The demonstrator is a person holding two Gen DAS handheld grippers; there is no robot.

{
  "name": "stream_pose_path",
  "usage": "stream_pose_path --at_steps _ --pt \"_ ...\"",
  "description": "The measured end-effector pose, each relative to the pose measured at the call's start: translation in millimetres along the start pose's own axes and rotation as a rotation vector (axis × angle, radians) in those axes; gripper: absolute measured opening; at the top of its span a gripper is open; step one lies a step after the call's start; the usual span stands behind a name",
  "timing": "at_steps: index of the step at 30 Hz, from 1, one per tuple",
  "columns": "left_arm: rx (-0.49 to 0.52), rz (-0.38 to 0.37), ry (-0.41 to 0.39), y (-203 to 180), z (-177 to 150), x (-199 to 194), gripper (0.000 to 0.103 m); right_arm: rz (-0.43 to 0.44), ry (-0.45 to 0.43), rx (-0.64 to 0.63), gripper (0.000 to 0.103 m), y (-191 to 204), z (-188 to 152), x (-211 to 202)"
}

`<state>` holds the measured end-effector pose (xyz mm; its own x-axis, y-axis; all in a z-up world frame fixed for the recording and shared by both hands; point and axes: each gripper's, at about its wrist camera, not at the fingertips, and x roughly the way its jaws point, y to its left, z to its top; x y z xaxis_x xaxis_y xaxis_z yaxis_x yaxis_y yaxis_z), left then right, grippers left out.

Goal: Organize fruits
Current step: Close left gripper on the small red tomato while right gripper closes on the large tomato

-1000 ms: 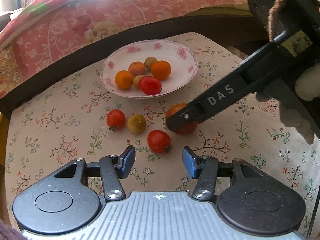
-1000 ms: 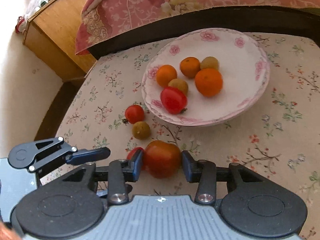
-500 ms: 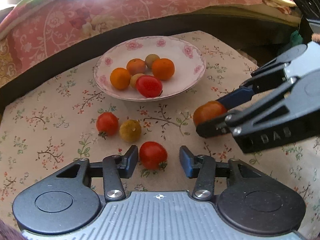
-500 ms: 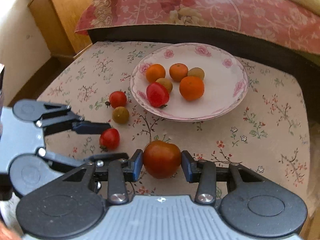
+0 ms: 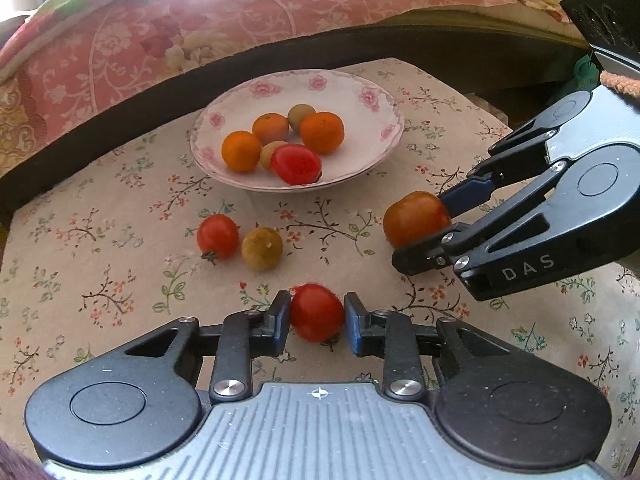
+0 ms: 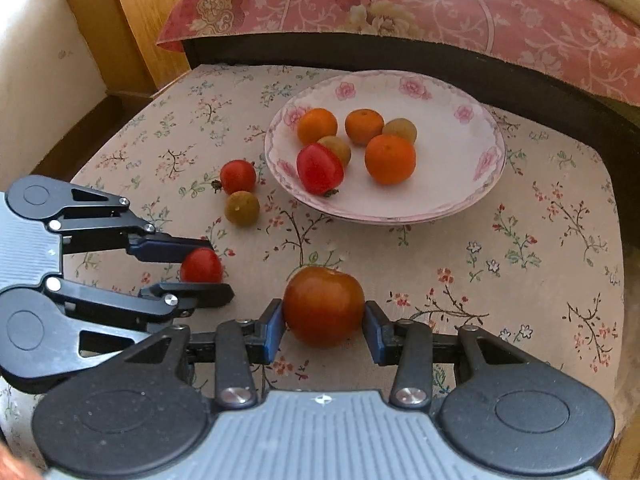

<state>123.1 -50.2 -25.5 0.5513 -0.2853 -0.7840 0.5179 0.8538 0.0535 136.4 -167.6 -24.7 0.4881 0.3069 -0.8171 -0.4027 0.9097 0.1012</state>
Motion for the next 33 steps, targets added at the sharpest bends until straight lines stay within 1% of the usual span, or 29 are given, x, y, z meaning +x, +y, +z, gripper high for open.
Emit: stream_pose_path --at_steps 2,4,6,8,14,22,27,28,30,32,33 --pt "0.007 -0.002 -0.001 0.0 -0.5 -1.7 0.04 -0.001 0.0 -0.005 0.046 0.3 0.4 0.9" --pt "0.013 -0.004 -0.006 -0.7 -1.1 -3.8 0.041 0.006 -0.001 -0.001 0.049 -0.1 0.5 1.2" --pt "0.024 0.0 -0.011 -2.0 -1.7 -5.3 0.047 0.006 -0.003 -0.004 0.055 0.2 0.7 2.1" --pt "0.03 0.007 -0.011 -2.5 -2.7 -5.7 0.052 -0.003 -0.004 -0.014 0.055 1.5 0.7 2.6" --pt "0.014 0.017 -0.014 0.5 -3.5 -6.6 0.057 -0.01 -0.014 -0.004 0.056 0.3 1.0 2.9" --pt "0.013 0.019 -0.006 -0.1 -3.9 -2.9 0.057 -0.02 -0.018 -0.022 0.056 3.0 -0.5 2.8" --pt "0.011 0.022 -0.005 -1.1 -3.2 -2.5 0.056 -0.03 -0.018 -0.03 0.054 4.4 -0.3 3.8" --pt "0.007 0.018 -0.006 -1.1 -3.2 -2.7 0.053 -0.035 -0.018 -0.03 0.052 4.7 -0.1 4.0" --pt "-0.005 0.004 -0.003 -0.7 -2.7 -2.8 0.042 -0.034 -0.017 -0.031 0.044 4.5 0.8 4.1" --pt "-0.004 -0.002 0.0 -2.0 -1.5 -3.0 0.036 -0.037 -0.013 -0.041 0.044 6.3 2.1 4.8" --pt "-0.004 -0.001 -0.001 -2.4 -1.2 -3.3 0.036 -0.042 -0.014 -0.048 0.044 7.5 2.1 5.0"
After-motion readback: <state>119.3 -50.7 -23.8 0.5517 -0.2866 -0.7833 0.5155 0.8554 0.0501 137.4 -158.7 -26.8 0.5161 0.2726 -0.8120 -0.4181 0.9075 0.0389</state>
